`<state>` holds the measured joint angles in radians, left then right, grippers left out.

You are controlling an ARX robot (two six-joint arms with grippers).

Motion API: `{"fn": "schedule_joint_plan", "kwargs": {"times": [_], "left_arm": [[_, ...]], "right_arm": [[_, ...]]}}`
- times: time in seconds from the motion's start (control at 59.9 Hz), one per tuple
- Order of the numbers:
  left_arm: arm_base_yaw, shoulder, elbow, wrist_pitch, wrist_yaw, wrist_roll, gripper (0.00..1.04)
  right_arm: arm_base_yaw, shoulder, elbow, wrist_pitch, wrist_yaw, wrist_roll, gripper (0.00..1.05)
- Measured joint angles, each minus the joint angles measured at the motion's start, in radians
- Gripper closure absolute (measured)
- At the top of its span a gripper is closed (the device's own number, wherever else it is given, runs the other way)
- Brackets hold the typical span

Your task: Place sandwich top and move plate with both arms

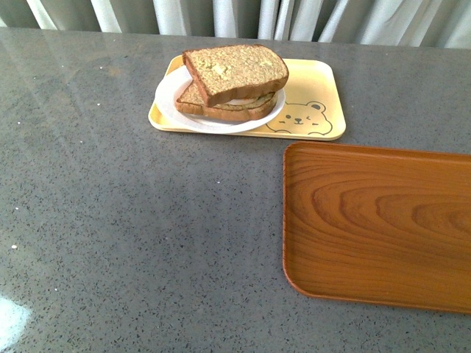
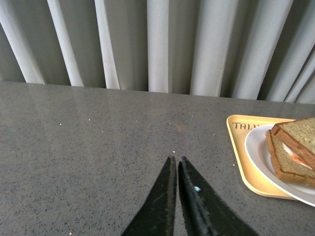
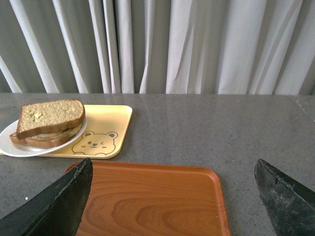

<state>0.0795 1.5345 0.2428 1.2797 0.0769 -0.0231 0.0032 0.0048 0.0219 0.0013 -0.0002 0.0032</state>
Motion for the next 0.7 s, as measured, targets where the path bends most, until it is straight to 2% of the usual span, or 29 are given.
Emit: {"fn": "schedule_joint_plan", "kwargs": {"times": [0.15,0.184,0.217,0.301,0.702], "left_arm": [[-0.015,-0.112,-0.066,-0.048,-0.011,0.007,1.03],[-0.033,-0.144,-0.077,-0.072,-0.039,0.008,1.03],[-0.052,-0.2,-0.085,-0.137,-0.071,0.009,1.03],[-0.075,-0.317,-0.11,-0.214,-0.072,0.011,1.03],[-0.077,-0.642,-0.201,-0.442,-0.077,0.012,1.03]], "right_arm": [[0.0,0.0,0.0,0.0,0.0,0.0,0.09],[0.0,0.0,0.0,0.0,0.0,0.0,0.09],[0.0,0.0,0.0,0.0,0.0,0.0,0.09],[0.0,0.0,0.0,0.0,0.0,0.0,0.09],[0.0,0.0,0.0,0.0,0.0,0.0,0.09]]}}
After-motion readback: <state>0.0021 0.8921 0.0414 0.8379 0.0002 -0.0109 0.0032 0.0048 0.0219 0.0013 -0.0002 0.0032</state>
